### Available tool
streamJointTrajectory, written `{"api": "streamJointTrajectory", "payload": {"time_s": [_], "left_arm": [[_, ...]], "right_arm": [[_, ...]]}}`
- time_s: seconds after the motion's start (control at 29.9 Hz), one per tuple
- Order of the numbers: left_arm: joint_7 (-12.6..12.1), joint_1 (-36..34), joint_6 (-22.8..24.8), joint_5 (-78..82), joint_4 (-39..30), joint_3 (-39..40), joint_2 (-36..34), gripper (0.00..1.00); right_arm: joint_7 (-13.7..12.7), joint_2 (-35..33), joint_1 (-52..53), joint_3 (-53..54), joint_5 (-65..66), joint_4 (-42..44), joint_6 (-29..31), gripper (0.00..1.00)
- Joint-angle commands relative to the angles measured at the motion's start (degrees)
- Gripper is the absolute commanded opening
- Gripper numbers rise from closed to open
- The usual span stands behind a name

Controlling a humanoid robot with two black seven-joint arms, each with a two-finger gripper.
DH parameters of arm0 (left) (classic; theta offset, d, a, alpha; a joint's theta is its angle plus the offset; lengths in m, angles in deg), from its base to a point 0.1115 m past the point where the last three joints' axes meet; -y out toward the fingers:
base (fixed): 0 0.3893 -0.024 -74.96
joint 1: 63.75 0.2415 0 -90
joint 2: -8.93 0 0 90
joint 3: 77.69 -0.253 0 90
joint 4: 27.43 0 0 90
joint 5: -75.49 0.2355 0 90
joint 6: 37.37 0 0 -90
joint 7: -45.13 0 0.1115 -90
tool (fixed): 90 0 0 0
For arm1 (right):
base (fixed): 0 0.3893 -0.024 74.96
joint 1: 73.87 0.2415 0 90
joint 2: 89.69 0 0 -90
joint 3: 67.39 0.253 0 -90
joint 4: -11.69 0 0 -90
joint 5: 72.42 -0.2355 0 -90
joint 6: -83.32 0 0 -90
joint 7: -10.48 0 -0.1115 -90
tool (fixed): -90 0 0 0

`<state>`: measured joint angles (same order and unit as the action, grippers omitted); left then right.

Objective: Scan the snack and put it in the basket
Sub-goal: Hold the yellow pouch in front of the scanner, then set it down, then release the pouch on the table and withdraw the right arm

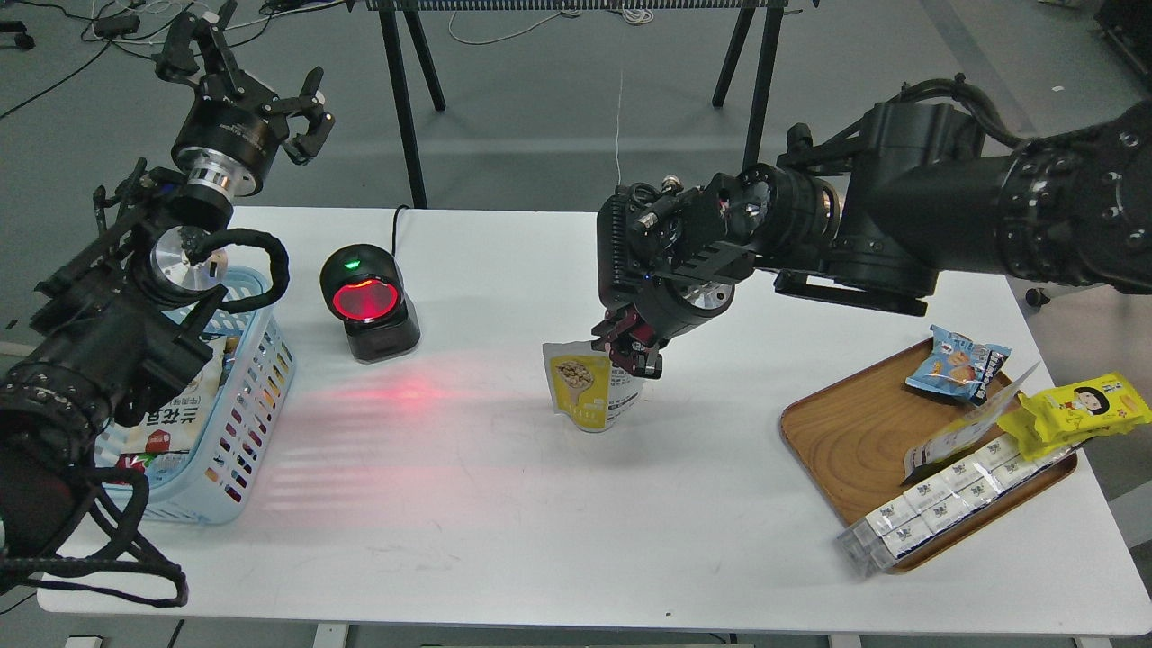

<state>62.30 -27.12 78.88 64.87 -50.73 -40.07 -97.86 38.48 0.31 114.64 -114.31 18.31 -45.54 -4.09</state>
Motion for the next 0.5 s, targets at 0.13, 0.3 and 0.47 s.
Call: {"api": "streamJointTrajectory", "payload": {"time_s": [0.13, 0.3, 0.47], "left_arm": [[-0.1, -0.3, 0.0, 0.1, 0.0, 0.0, 0.0, 0.99], [-0.4, -1.1, 0.1, 0.0, 0.0, 0.0, -0.2, 0.99], [-1.0, -2.4, 0.1, 0.1, -0.2, -0.1, -2.0, 0.99]], "right_arm": [[0.0, 0.0, 3.7, 0.1, -2.7, -6.4, 0.0, 0.57], [0.0, -4.8, 7.2, 1.8, -2.8, -8.5, 0.0, 0.57], [0.0, -14.4, 7.6, 9.7, -2.8, -10.6, 0.0, 0.62]]}}
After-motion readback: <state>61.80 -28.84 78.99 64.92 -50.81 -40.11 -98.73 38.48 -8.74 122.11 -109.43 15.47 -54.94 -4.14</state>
